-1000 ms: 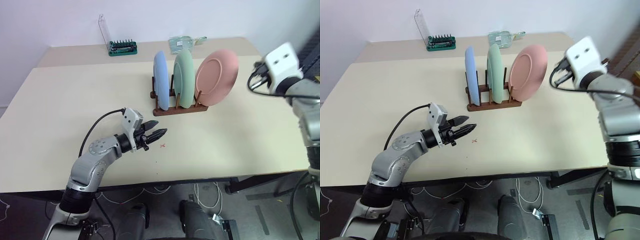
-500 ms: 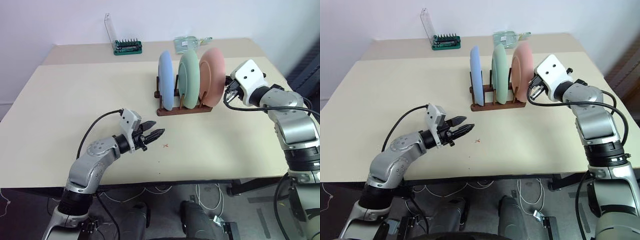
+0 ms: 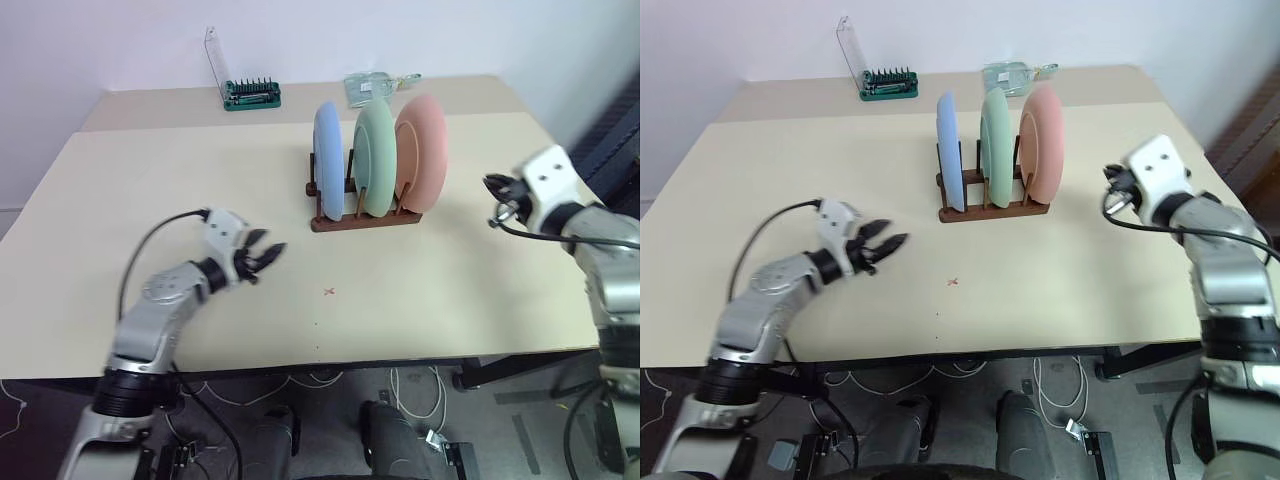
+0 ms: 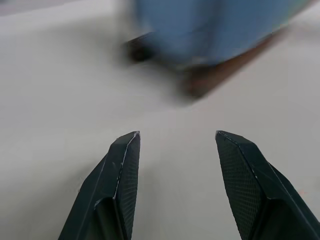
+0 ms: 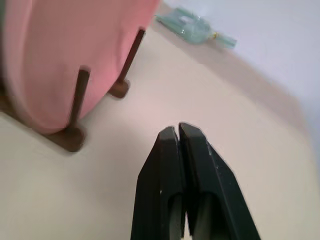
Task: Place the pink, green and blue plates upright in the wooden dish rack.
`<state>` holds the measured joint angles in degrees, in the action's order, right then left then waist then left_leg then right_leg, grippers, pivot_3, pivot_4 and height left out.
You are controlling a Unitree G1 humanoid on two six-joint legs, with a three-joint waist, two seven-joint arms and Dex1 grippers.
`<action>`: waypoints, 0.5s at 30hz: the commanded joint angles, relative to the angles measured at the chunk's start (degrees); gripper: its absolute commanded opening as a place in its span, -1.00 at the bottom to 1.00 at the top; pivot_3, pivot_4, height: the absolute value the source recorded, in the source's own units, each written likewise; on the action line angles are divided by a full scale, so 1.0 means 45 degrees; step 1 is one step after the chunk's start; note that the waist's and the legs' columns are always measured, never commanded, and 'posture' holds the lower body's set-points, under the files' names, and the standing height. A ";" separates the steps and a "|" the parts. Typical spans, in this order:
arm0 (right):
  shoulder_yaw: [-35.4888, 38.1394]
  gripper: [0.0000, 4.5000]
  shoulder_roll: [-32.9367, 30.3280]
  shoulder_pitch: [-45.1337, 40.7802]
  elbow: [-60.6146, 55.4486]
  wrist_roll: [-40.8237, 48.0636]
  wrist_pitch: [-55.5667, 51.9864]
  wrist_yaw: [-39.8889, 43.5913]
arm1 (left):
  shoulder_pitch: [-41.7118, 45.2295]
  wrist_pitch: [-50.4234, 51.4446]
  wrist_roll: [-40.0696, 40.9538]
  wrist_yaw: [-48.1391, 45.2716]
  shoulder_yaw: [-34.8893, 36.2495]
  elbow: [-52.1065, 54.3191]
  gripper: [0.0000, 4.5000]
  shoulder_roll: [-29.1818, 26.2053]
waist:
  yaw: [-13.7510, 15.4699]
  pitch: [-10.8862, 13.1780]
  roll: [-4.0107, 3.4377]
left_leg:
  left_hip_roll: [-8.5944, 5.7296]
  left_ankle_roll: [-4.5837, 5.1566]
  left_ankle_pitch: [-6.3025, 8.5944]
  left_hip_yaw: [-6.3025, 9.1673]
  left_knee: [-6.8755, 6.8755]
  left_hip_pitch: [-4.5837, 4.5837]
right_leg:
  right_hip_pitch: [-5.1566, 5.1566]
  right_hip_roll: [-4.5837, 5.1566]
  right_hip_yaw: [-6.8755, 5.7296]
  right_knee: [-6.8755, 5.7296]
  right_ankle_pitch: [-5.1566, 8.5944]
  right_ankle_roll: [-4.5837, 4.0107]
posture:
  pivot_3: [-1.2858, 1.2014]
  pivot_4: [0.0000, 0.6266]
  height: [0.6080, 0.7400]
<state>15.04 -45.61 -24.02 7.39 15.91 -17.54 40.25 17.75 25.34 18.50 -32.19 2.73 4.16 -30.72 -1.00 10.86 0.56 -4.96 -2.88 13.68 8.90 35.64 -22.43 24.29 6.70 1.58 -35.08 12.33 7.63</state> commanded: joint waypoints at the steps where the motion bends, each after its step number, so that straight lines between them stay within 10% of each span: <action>1: 0.1170 -0.97 0.0041 0.0602 -0.0466 0.1555 -0.0195 0.1125 | -0.0206 -0.0696 -0.0091 -0.0225 0.0598 0.0106 0.09 -0.0245 | 0.0036 -0.0003 0.0004 | -0.0002 0.0001 0.0001 0.0001 0.0009 0.0001 | -0.0008 0.0002 0.0000 0.0000 0.0000 0.0000 | 0.03 -0.52 1.00; 15: 0.0877 -0.97 0.0140 0.1326 -0.0697 0.2675 -0.0935 0.2544 | -0.2456 -0.0185 0.0589 -0.0729 0.1577 0.1688 0.09 -0.0644 | 0.0093 -0.0005 -0.0001 | 0.0002 0.0004 0.0004 0.0006 0.0027 0.0005 | -0.0026 0.0005 -0.0002 -0.0002 0.0001 0.0000 | 0.03 -0.52 1.00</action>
<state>18.40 -43.93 -16.89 4.98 26.57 -21.51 50.48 6.90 24.52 20.41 -35.83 8.17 9.13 -33.61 -0.58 10.84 0.56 -4.97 -2.85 13.71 8.92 35.77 -22.41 24.17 6.73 1.57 -35.08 12.34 7.63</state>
